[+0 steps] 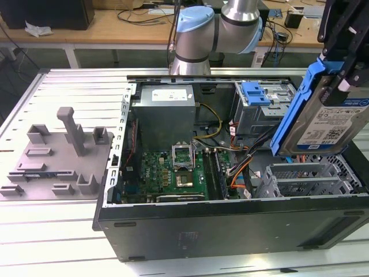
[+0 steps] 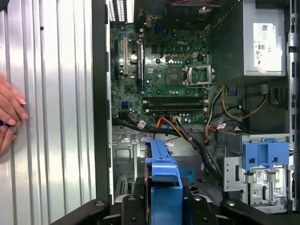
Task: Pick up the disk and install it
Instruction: 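Insert the disk into the insertion slot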
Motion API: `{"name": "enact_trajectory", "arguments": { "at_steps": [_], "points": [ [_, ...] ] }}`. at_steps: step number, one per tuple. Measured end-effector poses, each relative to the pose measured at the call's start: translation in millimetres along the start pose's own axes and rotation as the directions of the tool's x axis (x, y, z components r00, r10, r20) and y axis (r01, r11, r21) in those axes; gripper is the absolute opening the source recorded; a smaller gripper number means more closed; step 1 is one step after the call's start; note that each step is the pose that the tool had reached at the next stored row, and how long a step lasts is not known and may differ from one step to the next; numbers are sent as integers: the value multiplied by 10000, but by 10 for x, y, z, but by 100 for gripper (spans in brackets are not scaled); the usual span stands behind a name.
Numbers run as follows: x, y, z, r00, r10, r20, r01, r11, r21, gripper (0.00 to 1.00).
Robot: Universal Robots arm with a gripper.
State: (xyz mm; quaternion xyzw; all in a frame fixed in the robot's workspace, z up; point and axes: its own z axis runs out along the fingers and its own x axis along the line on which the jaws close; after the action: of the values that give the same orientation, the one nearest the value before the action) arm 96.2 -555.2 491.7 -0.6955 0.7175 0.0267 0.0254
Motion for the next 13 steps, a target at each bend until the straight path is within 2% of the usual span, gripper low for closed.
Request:
{"name": "enact_trajectory", "arguments": {
  "at_steps": [3,13],
  "points": [
    [2,-54,0,10000,-1,0,1,10000,-1,37],
    [2,-88,0,10000,-14,0,14,10000,-1,37]
  ]
}}
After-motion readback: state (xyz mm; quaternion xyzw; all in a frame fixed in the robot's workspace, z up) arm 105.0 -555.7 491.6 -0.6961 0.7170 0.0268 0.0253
